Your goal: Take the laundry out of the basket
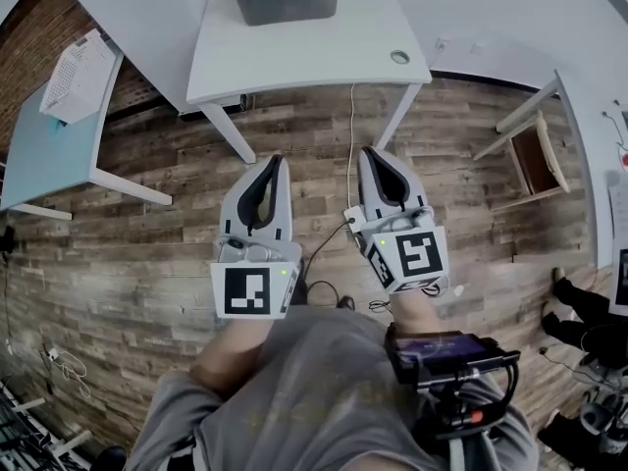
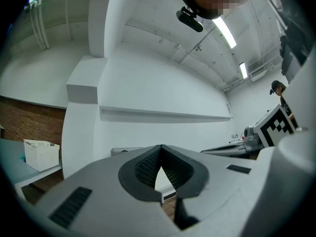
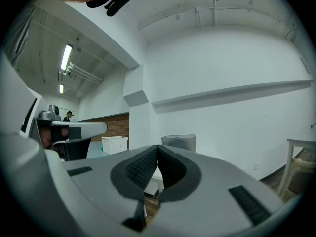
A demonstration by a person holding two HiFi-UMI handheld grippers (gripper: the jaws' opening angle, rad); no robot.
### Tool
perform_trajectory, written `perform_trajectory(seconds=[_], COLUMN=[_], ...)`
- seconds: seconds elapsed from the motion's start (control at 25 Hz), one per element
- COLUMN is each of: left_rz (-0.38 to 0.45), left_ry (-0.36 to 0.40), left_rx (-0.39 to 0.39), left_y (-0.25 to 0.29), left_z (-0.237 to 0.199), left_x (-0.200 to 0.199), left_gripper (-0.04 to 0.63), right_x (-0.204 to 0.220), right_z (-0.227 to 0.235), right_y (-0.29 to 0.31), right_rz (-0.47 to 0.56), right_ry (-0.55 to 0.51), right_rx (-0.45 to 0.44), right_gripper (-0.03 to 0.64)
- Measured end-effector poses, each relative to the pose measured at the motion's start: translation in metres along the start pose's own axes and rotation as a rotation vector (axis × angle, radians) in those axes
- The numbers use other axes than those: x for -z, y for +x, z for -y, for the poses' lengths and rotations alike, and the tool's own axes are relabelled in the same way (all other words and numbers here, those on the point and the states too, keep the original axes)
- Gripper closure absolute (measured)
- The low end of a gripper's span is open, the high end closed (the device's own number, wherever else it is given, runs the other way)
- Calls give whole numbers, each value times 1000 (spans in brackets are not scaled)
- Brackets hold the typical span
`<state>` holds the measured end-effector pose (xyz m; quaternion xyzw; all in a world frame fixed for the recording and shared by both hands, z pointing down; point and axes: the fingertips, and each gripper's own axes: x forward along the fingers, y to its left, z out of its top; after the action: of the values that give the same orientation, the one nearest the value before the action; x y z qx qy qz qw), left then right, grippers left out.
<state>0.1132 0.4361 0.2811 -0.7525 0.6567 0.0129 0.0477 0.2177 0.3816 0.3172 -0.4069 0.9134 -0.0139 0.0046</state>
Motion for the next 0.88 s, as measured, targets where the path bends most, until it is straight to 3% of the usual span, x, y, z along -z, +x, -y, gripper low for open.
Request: perform_trajectory(seconds=[0.48, 0.88], left_rz=[63, 45], left_ry=[-35, -75], left_rx=[70, 87], left_y=[55, 84], left_z=[-106, -137], left_x=[-2, 16], left_gripper=[588, 588], right_x=[-23, -18], right_z=[-28, -21], right_y=[110, 148], right_rz=[35, 1], right_ry=[-47, -76], right_rx=[66, 103], right_gripper=[609, 609])
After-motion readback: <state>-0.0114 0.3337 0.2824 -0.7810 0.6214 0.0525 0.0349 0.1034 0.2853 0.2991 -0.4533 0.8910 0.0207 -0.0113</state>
